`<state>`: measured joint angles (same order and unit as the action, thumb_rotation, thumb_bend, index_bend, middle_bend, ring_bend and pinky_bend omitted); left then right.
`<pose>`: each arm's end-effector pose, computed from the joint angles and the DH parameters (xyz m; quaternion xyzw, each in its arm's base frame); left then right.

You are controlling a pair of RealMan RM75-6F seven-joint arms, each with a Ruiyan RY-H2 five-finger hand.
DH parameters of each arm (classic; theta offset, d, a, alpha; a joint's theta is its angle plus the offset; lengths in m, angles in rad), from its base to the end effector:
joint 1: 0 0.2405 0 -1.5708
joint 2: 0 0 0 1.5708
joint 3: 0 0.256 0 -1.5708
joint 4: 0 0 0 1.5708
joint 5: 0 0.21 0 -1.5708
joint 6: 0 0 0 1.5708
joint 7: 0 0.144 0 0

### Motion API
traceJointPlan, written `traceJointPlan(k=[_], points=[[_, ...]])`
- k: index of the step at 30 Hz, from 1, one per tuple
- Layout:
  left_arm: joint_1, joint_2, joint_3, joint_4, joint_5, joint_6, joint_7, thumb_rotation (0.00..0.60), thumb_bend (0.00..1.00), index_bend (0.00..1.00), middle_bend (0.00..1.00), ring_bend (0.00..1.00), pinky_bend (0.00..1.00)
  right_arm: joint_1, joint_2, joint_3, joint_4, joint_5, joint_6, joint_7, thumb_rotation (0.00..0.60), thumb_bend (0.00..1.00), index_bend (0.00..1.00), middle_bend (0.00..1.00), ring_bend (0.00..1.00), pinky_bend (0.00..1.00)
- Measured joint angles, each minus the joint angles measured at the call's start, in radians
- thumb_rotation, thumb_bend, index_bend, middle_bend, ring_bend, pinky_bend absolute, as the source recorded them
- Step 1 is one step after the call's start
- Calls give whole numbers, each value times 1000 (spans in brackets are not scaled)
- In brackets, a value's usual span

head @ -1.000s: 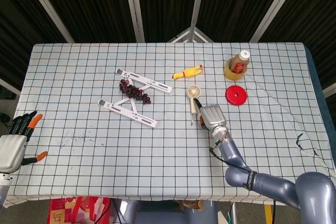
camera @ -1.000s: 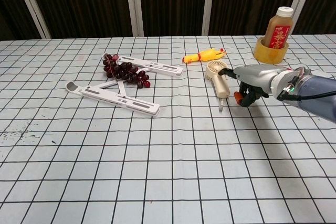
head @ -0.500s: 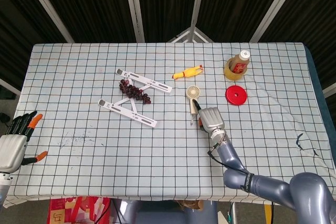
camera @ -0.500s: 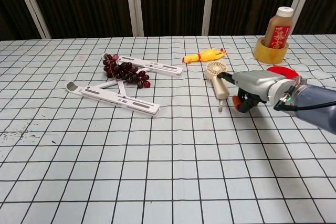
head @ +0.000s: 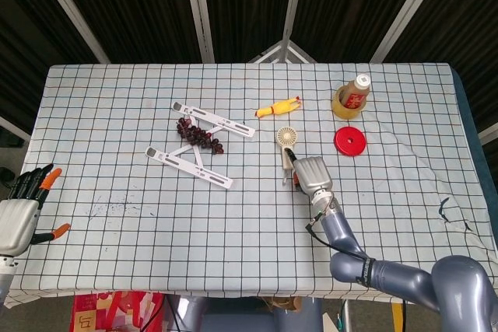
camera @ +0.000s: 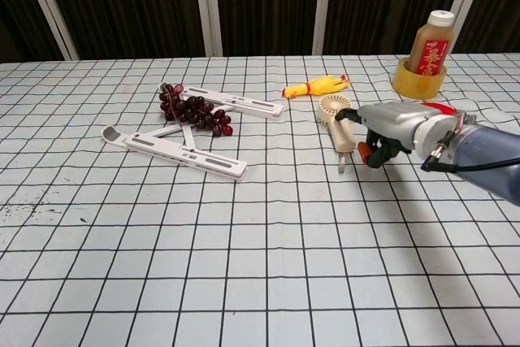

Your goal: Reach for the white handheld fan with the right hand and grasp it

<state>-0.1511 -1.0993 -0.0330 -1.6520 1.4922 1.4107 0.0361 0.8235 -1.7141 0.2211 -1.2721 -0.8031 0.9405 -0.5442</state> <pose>-0.2987 0.1965 0.1499 -0.6264 -0.3900 -0.3753 0.5610 -0.1585 -0.3744 -0.0505 0.7147 -0.4112 0.2968 0.4817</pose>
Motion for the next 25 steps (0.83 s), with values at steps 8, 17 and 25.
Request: traceJointPlan(k=[8, 17, 25], points=[[5, 2, 2, -1, 5, 10, 1, 600, 0, 0, 0, 0, 0, -55, 103, 15, -154, -188, 172, 79, 600, 726, 0, 567, 600, 450], [13, 2, 8, 3, 23, 31, 13, 600, 0, 0, 0, 0, 0, -241, 334, -149, -349, -381, 343, 117, 600, 495, 0, 13, 0, 2], [21, -5, 17, 14, 38, 44, 52, 600, 0, 0, 0, 0, 0, -456, 520, -325, -414, -542, 549, 162, 600, 447, 0, 0, 0, 0]])
